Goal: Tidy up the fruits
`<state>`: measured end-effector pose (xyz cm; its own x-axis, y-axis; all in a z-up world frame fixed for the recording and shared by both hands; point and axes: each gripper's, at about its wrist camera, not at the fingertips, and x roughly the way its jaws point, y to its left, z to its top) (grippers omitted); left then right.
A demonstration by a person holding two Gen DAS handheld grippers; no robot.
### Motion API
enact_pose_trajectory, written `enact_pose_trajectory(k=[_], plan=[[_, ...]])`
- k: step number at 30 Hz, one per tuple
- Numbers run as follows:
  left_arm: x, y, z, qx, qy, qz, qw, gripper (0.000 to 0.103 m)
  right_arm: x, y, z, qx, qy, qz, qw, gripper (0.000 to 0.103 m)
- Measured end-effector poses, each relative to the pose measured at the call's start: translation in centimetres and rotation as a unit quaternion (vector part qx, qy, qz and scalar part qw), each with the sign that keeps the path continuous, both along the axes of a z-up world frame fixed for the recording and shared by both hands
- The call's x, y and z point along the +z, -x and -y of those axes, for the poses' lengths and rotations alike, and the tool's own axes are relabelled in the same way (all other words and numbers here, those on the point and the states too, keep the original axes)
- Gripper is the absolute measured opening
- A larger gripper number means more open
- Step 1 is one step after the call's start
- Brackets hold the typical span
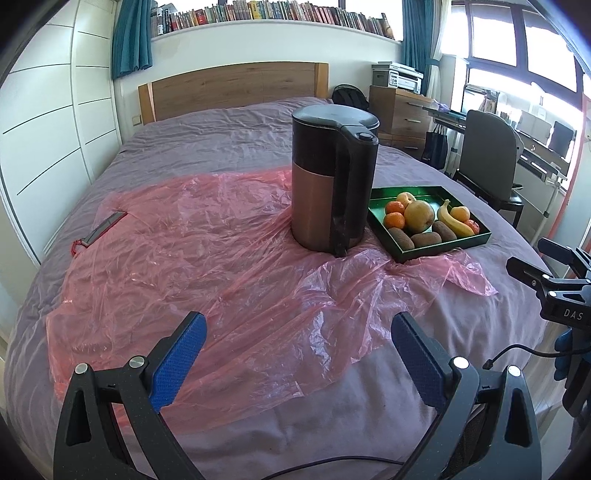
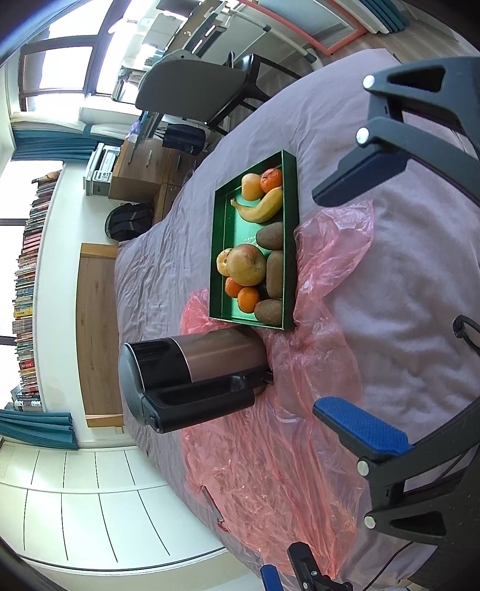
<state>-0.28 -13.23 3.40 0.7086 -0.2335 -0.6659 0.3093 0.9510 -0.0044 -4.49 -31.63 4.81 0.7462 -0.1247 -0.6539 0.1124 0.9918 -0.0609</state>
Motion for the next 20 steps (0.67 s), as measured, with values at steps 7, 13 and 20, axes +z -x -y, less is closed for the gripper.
enact_pose_trajectory(k=[7, 13, 20], plan=[[-0.01, 0.04, 0.07, -0.007, 0.004, -0.003, 1.0000, 0.098, -0.05, 0.01, 0.06, 0.000, 0.001, 0.000, 1.000, 0.103], [-0.07, 0.11, 0.24, -0.013, 0.007, -0.006, 0.9999, 0.098, -0.12, 0.01, 0.10, 0.000, 0.000, 0.000, 1.000, 0.103], [-0.22, 0.18, 0.37, -0.018, 0.009, -0.009, 0.9997, 0.098, -0.50, 0.19, 0.24, 0.001, 0.000, -0.002, 1.000, 0.103]])
